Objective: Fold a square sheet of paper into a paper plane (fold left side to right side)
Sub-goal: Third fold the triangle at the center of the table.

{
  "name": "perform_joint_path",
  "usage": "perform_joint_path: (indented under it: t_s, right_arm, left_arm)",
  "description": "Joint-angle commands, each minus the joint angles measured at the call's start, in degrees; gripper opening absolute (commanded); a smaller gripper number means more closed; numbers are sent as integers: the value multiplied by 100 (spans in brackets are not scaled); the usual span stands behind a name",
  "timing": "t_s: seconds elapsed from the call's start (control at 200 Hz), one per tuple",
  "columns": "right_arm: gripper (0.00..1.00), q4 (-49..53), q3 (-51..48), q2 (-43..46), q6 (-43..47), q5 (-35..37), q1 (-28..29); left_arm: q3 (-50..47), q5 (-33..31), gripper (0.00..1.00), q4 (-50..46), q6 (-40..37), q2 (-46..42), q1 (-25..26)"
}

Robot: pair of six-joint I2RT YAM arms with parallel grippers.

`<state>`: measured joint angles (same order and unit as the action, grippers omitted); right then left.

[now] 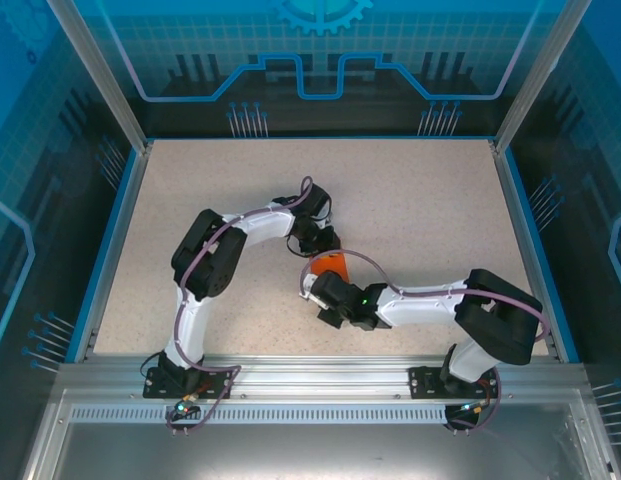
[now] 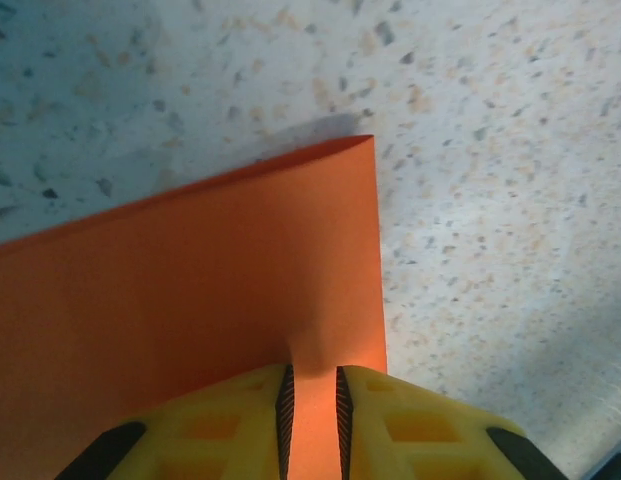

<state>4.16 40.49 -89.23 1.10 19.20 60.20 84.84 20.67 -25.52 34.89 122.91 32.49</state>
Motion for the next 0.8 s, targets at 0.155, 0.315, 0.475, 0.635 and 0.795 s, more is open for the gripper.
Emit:
perform_joint_path:
  t_s: [0.155, 0.315, 0.475, 0.635, 0.795]
  right_arm:
    - [0, 505, 194, 415, -269, -1887, -826]
    - [0, 691, 340, 339, -410, -2896, -1440]
    - [1, 667, 380, 204, -686, -3602, -2072]
    - [1, 596, 373, 65, -976, -4187, -2643]
    - [0, 732, 543, -211, -1159, -4396, -2992]
  left_arm:
    - [143, -69, 21, -286, -264, 288, 55]
    - [139, -107, 21, -294, -323, 303, 102]
    - [125, -115, 20, -307, -352, 303, 115]
    - [138, -115, 19, -305, -373, 309, 130]
    - [147, -124, 19, -314, -382, 312, 151]
